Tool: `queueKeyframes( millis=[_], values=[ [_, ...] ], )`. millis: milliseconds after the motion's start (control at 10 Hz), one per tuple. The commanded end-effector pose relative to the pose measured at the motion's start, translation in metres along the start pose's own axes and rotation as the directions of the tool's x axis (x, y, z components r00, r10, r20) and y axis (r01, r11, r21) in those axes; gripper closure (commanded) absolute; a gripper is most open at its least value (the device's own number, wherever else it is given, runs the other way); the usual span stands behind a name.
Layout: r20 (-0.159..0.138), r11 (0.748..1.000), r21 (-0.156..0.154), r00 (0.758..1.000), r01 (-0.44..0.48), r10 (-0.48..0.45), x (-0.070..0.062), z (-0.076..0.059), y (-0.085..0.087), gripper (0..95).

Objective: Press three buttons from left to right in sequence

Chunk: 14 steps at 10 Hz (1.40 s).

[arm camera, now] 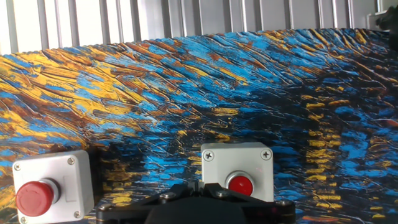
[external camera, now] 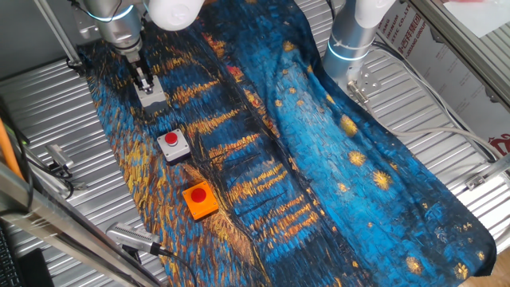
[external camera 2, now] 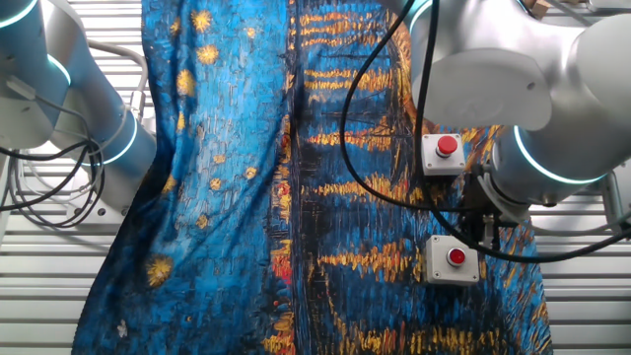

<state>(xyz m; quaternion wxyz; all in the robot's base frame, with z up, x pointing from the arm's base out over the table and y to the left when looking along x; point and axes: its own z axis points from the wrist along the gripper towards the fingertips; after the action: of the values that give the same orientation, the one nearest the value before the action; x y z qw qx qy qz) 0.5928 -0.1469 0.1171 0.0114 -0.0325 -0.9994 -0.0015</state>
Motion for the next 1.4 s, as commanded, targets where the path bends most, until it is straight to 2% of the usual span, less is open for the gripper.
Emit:
queueKeyframes(
  millis=[100, 400, 700, 800, 900, 1200, 1400],
  values=[
    [0.0, 1.0, -0.002, 1.0, -0.001, 0.001, -0.0004, -0.0005, -0.0001, 95.0],
    [0.001, 1.0, -0.008, 1.0, -0.001, 0.001, -0.0004, -0.0005, -0.0001, 95.0],
    [0.001, 0.993, 0.005, 0.993, 0.116, -0.116, -0.0004, -0.0005, -0.0001, 95.0],
    [-0.019, 0.981, 0.001, 0.981, 0.193, -0.192, -0.0004, -0.0005, -0.0001, 95.0],
    [-0.024, 0.97, -0.003, 0.97, 0.244, -0.244, -0.0004, -0.0005, -0.0001, 95.0],
    [-0.046, 0.943, -0.02, 0.941, 0.333, -0.334, -0.0004, -0.0005, -0.0001, 95.0],
    [-0.048, 0.924, -0.031, 0.923, 0.381, -0.382, -0.0004, -0.0005, -0.0001, 95.0]
  ],
)
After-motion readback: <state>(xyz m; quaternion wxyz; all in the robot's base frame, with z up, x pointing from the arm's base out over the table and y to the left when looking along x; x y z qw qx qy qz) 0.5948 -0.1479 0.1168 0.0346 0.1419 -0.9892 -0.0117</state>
